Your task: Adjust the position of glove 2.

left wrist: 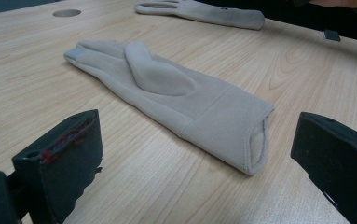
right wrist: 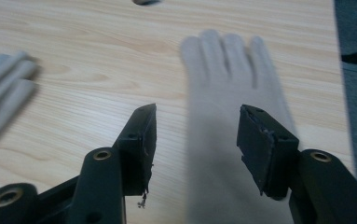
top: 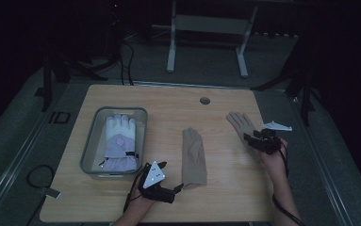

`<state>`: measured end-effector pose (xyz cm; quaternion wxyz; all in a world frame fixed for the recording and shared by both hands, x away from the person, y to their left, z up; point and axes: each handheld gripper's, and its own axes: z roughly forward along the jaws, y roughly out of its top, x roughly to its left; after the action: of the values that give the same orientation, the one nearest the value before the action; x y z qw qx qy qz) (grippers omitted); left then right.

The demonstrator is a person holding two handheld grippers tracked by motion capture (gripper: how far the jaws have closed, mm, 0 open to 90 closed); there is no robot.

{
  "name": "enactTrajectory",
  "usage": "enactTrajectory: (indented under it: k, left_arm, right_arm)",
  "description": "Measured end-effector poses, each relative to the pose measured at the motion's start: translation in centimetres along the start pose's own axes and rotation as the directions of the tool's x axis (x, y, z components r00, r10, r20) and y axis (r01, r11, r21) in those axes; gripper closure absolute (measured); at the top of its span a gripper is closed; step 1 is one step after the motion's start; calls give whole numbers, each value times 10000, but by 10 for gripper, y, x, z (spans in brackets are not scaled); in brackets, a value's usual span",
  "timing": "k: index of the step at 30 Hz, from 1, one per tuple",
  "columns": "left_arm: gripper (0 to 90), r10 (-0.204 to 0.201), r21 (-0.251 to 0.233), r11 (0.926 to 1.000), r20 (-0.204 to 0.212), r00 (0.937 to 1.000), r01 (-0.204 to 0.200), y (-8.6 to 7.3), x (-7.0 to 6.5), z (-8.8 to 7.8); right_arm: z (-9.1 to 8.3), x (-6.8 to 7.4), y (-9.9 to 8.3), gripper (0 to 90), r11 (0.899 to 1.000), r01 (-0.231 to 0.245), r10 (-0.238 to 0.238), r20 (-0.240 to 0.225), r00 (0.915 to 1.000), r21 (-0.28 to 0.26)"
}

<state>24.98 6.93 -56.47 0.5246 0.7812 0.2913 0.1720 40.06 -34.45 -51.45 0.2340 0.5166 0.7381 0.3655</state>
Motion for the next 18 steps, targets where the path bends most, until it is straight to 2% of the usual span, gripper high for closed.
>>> enactTrajectory:
  k: [2, 9, 11, 16, 18]
  left_arm:
    - [22, -10, -7, 10000, -8, 10000, 10, 0, 0, 0]
    - [22, -41, -15, 10000, -11, 10000, 41, 0, 1, 0]
    - [22, -41, -10, 10000, 7, 10000, 41, 0, 0, 0]
    - [22, -38, 3, 10000, 36, 10000, 38, 0, 0, 0]
    - [22, -19, -3, 10000, 35, 10000, 19, 0, 0, 0]
  right_arm:
    - [4, -5, -2, 476, 9999, 82, -84, 209, 9997, 73]
    - [15, -17, -2, 493, 9997, 57, -66, 392, 9992, 239]
    - [19, -17, -1, 506, 9986, 403, -426, 672, 9968, 351]
    - [28, -20, -1, 504, 9977, 489, -520, 694, 9962, 459]
    - [32, -22, -1, 495, 9983, 384, -409, 563, 9976, 449]
